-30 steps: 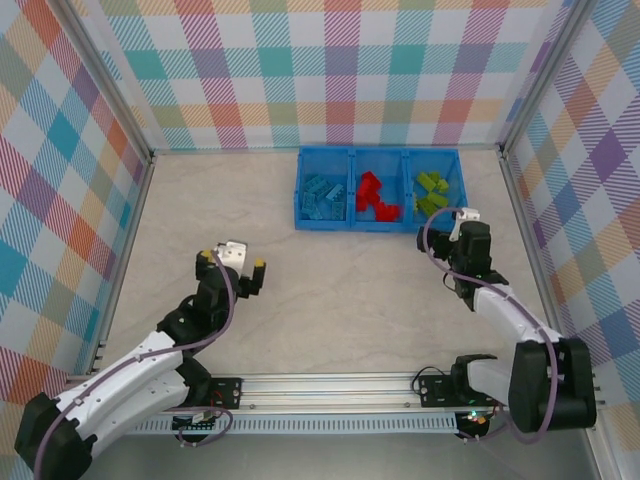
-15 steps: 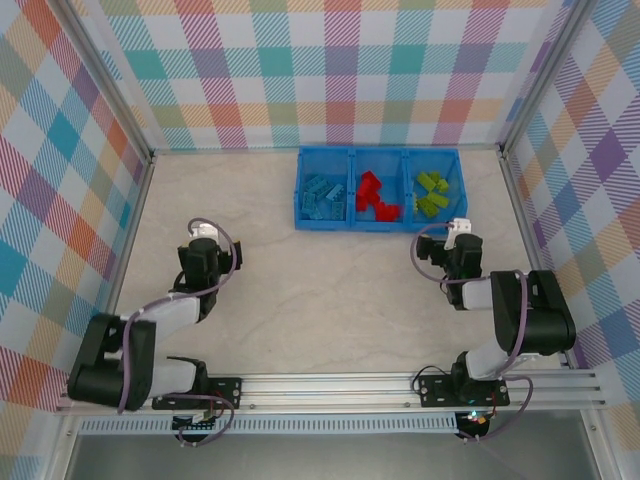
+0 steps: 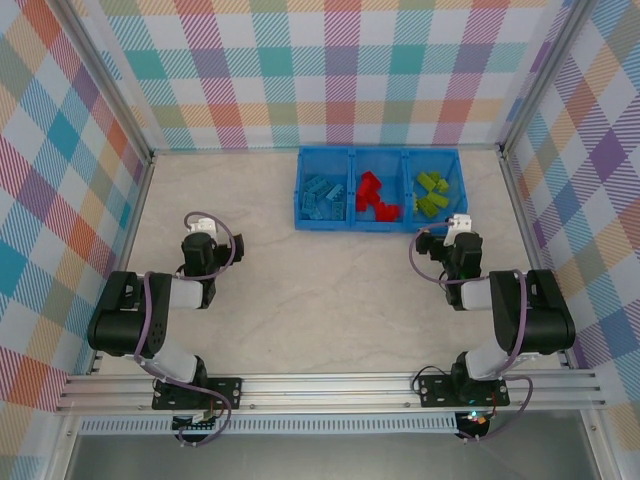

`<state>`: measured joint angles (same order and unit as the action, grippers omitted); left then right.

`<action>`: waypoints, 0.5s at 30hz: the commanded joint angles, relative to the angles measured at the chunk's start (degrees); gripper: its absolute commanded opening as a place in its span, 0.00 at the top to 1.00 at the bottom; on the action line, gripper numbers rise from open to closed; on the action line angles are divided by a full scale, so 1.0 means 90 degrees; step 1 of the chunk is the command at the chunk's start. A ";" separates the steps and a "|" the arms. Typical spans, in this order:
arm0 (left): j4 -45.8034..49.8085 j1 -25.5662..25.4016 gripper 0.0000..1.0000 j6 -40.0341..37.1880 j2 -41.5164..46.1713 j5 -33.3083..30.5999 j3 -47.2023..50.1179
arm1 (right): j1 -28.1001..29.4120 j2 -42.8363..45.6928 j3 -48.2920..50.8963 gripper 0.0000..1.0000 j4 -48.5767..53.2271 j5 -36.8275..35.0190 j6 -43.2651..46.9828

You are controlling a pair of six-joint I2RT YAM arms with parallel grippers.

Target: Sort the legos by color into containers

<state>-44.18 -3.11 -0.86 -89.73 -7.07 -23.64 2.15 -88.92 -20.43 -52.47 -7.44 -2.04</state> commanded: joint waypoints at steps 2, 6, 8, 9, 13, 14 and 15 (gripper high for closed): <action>-0.0127 -0.0054 0.00 -0.0108 0.0004 0.0351 -0.0099 | -0.0030 -0.0022 -0.0123 0.00 -0.0129 0.0114 0.0100; -0.0130 -0.0054 0.00 -0.0109 0.0009 0.0351 -0.0098 | -0.0031 -0.0021 -0.0132 0.00 -0.0116 0.0131 0.0093; -0.0131 -0.0054 0.00 -0.0116 0.0009 0.0355 -0.0103 | -0.0034 -0.0029 -0.0179 0.00 -0.0020 0.0183 0.0071; -0.0135 -0.0054 0.00 -0.0109 0.0004 0.0355 -0.0099 | -0.0048 -0.0039 -0.0201 0.00 0.0017 0.0211 0.0071; -0.0135 -0.0054 0.00 -0.0109 0.0007 0.0349 -0.0102 | -0.0103 -0.0037 -0.0233 0.00 0.0074 0.0417 0.0080; -0.0130 -0.0059 0.00 -0.0109 0.0009 0.0347 -0.0103 | -0.0103 -0.0041 -0.0198 0.00 0.0002 0.0408 0.0099; -0.0130 -0.0054 0.00 -0.0109 0.0009 0.0354 -0.0106 | -0.0100 -0.0039 -0.0184 0.00 -0.0011 0.0408 0.0100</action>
<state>-44.12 -3.33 -1.10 -89.73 -4.95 -23.66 1.54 -89.01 -21.15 -51.44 -5.41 -2.07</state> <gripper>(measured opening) 0.997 0.996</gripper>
